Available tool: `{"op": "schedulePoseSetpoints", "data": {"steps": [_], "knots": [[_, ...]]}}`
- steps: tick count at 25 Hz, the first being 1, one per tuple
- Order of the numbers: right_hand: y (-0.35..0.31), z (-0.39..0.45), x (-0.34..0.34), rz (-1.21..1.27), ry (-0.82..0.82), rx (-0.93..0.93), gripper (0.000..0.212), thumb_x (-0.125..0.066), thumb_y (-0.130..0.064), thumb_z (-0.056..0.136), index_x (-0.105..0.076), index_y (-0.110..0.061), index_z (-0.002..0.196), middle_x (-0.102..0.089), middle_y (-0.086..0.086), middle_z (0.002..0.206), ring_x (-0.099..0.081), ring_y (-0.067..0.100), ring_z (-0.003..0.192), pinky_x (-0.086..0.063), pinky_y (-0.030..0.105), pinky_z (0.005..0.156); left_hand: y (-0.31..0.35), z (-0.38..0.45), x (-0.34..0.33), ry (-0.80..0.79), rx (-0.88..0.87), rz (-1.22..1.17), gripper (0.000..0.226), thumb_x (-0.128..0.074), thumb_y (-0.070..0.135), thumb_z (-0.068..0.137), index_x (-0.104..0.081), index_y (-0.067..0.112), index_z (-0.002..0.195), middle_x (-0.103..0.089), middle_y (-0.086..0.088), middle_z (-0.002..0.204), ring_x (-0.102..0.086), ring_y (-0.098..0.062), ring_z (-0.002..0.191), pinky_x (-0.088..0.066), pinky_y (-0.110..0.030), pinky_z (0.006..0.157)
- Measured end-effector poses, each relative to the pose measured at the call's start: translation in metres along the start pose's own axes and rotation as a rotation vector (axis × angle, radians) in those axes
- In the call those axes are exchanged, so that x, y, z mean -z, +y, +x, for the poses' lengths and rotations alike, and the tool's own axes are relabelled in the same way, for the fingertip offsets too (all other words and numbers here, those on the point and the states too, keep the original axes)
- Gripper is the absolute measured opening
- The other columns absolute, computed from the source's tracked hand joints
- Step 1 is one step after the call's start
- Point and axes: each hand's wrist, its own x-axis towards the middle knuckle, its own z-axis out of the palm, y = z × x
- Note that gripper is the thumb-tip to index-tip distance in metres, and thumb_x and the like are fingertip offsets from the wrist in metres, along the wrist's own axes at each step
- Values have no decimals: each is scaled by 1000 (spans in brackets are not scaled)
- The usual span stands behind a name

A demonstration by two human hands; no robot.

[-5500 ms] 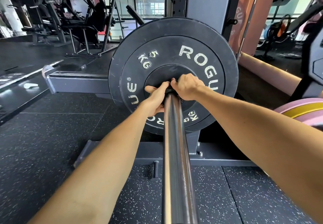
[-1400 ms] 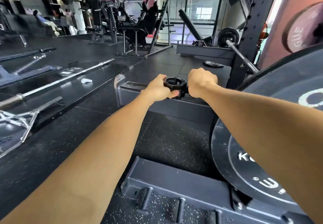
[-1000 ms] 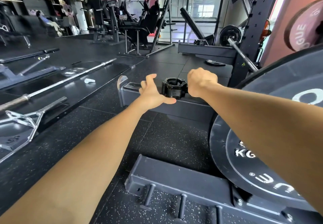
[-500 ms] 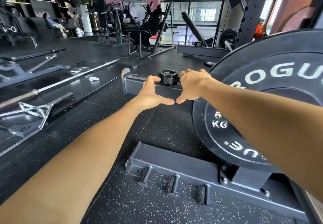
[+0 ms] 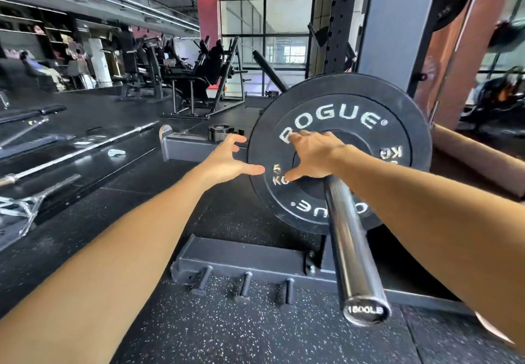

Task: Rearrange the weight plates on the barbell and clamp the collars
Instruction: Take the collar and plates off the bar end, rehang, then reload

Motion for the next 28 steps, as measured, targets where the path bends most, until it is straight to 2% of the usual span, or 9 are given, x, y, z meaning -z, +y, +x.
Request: {"op": "schedulePoseSetpoints", "data": {"steps": [5,10,12,15,19,22,24,26,28], "knots": [[75,-51,2,71,32,-185,74,-63,-62,79,-43,-11,130,-51,5,126,-48,26,119,-32,38,93,44,-5,-35,-45,-58,-15,95,-86,50,68,-32,35,145,-36,2,148,-42,-17,122,-38,-36,99],[141,-67,-6,52,80,-407,79,-59,-70,78,-42,-11,129,-49,6,126,-48,27,122,-28,47,103,60,19,-53,21,-82,32,102,-86,56,65,-25,36,144,-28,3,145,-35,-21,135,-36,-40,108],[166,-67,-10,47,129,-515,85,-60,-73,76,-40,-11,130,-47,8,131,-46,30,125,-29,50,103,58,34,-55,83,-74,73,109,-86,60,62,-19,37,145,-24,3,141,-32,-23,137,-34,-43,110],[193,-58,-18,212,181,-653,105,-66,-74,70,-27,-10,143,-37,13,142,-39,37,132,-31,53,103,49,59,-56,158,-40,112,122,-86,60,60,-8,36,150,-17,0,151,-26,-26,142,-31,-50,114],[212,-30,-33,420,175,-685,116,-73,-70,66,-17,-11,147,-31,15,145,-37,39,134,-34,54,106,38,93,-60,179,-6,32,129,-88,57,59,-3,33,153,-14,-2,158,-25,-27,145,-28,-51,116],[224,-9,-42,508,270,-717,112,-83,-61,60,-26,-5,138,-35,18,139,-41,39,130,-37,52,106,32,117,-61,251,-41,-14,111,-90,57,57,-27,23,141,-40,-3,144,-43,-24,132,-39,-45,108],[237,-1,-44,579,299,-725,107,-88,-58,53,-41,-1,131,-49,18,134,-50,35,124,-43,45,102,27,128,-58,288,-30,-50,98,-89,63,50,-42,21,125,-56,3,126,-54,-21,117,-47,-38,94],[247,2,-45,744,267,-686,98,-92,-54,42,-60,-5,121,-65,11,120,-62,29,111,-49,42,98,22,134,-55,296,-21,-94,97,-90,68,43,-48,23,117,-61,11,113,-58,-16,108,-47,-33,86],[251,2,-49,942,257,-654,90,-93,-47,31,-70,-14,111,-72,3,109,-68,22,99,-53,39,94,19,137,-54,290,-36,-125,100,-91,68,38,-49,24,118,-62,13,111,-60,-12,105,-48,-31,84]]}}
